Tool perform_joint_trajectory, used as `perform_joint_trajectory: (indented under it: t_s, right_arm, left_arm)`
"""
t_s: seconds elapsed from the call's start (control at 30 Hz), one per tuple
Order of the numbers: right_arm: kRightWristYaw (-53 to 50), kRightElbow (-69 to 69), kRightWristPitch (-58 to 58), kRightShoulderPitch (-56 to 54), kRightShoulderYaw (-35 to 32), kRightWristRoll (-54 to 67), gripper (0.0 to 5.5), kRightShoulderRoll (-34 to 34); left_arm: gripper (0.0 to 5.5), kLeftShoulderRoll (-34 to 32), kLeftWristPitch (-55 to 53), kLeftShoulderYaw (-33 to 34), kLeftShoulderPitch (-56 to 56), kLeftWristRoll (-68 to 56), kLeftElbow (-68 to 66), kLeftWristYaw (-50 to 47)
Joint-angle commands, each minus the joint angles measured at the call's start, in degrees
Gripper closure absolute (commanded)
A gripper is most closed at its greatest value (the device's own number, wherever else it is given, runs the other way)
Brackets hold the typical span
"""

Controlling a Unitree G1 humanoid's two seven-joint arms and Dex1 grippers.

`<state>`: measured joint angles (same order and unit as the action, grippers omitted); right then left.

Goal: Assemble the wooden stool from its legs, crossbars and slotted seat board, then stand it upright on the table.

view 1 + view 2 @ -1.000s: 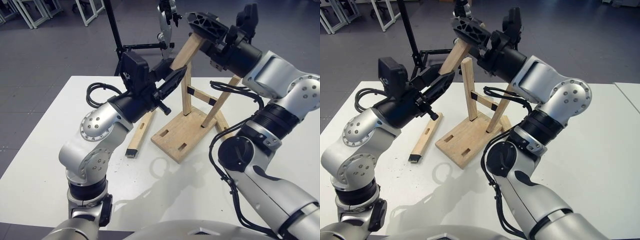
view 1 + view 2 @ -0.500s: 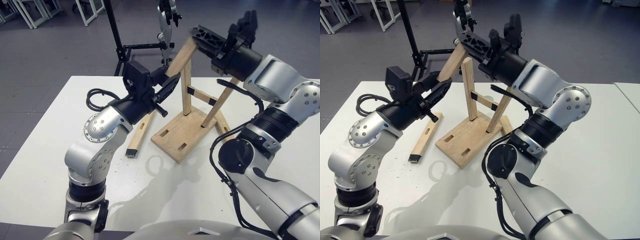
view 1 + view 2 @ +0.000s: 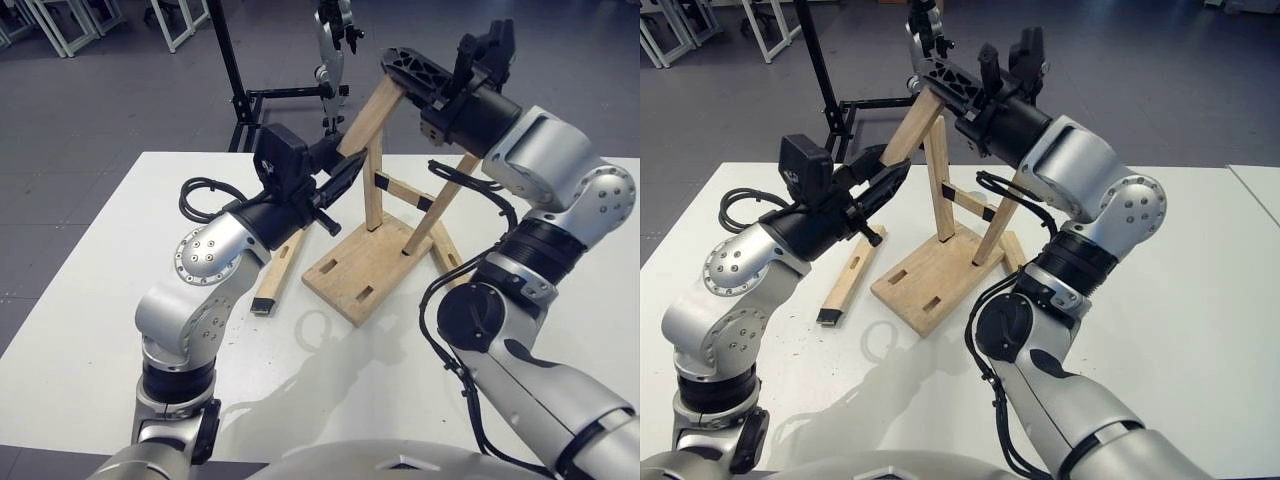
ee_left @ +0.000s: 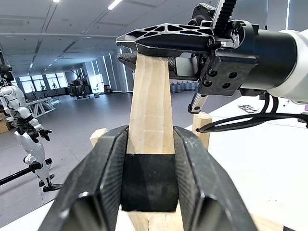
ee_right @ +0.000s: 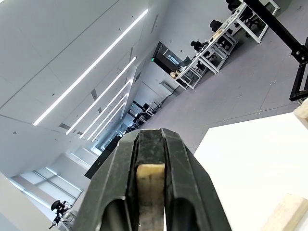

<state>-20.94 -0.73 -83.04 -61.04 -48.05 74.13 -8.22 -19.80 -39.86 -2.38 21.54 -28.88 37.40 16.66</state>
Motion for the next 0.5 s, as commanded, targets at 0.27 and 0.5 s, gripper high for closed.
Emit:
perform_joint_trajectory:
  t_s: [0.27, 0.5]
  right_arm:
    - [-6.19, -0.59, 10.41, 9.57, 14.58, 12.82, 5.09, 4.17]
    - [-3.02, -1.13, 17.91, 1.75, 18.09, 11.59, 5.09, 18.40]
  left_arm:
    - [2.97, 1.31, -4.57, 4.15, 3.13, -7.01, 0.12, 0.24]
    - [2.39, -5.03, -7.43, 9.21, 2.87, -12.29, -0.29, 3.76]
